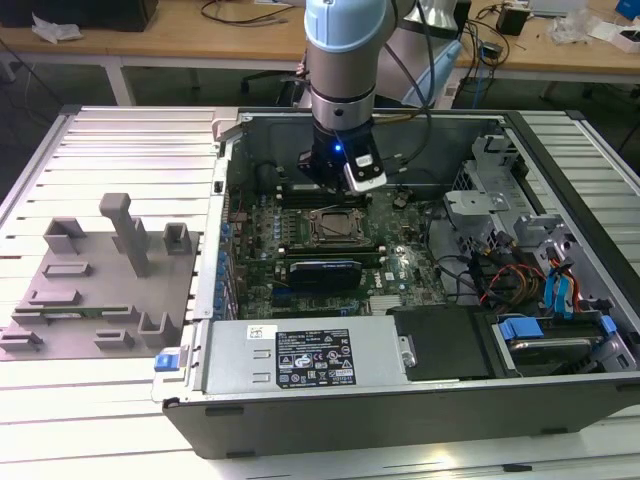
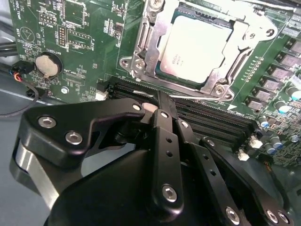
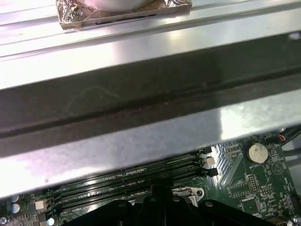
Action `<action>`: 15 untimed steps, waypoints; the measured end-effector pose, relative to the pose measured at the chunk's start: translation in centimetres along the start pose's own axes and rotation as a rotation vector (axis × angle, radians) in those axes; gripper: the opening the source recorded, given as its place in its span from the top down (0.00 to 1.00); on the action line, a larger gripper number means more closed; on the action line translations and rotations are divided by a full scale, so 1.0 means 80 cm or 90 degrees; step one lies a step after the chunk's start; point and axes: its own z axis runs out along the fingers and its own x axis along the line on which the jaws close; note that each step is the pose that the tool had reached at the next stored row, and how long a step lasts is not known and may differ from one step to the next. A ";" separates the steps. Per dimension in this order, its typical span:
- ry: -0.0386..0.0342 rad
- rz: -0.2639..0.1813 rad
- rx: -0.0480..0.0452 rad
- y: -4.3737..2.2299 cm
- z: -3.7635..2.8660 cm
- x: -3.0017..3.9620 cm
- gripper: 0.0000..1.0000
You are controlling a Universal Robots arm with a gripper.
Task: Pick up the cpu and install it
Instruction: 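Install the first cpu locking lever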
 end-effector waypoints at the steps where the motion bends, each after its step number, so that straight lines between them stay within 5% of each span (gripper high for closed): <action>1: -0.0007 0.004 0.0003 0.0013 0.0003 0.0009 0.89; 6: -0.0043 0.021 0.0037 0.0008 0.0013 0.0042 0.89; 12: -0.0116 0.037 0.0223 -0.0006 0.0064 0.0063 0.89; 15: -0.0118 0.038 0.0222 -0.0005 0.0065 0.0064 0.89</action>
